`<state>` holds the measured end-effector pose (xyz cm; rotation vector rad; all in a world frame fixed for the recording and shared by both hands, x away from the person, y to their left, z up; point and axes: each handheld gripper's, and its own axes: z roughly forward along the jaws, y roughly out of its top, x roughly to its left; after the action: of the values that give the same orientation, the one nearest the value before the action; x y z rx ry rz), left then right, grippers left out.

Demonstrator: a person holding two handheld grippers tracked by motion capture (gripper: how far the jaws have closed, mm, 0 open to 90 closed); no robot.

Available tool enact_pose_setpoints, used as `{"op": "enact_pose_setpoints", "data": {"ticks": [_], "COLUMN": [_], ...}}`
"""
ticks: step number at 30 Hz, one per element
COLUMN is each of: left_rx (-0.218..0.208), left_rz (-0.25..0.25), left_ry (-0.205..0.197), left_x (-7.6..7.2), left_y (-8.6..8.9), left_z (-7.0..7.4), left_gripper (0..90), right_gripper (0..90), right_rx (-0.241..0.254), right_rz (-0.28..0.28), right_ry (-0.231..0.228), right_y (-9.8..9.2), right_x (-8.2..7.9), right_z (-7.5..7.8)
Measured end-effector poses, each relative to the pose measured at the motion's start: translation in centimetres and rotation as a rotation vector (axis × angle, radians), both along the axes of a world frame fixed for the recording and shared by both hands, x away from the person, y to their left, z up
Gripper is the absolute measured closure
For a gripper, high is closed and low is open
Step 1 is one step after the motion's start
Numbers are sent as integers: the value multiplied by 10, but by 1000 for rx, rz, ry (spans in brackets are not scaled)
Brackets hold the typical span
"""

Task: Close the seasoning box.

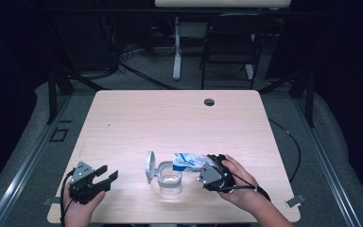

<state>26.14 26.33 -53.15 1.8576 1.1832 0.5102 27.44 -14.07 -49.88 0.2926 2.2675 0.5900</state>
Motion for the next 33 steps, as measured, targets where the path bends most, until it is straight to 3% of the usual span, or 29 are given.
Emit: {"op": "enact_pose_setpoints", "data": {"ticks": [14,19,29,33], "left_rx": [-1,1,-1,2], "left_rz": [1,-1,0,0], "left_ry": [4,2,2,8], "left_x": [0,0,-1,-1], "left_y": [0,1,0,1], "left_z": [0,0,0,0], "left_gripper": [490,491,490,490], "right_gripper": [463,463,462,463], "right_rx": [-65,-65,-131,-132], "right_rz": [14,16,15,16], "right_ry": [-37,-40,-78,-78], "right_y": [1,1,3,4], "right_x": [-2,-1,-1,-1], "right_z": [0,-1,-1,-4]}}
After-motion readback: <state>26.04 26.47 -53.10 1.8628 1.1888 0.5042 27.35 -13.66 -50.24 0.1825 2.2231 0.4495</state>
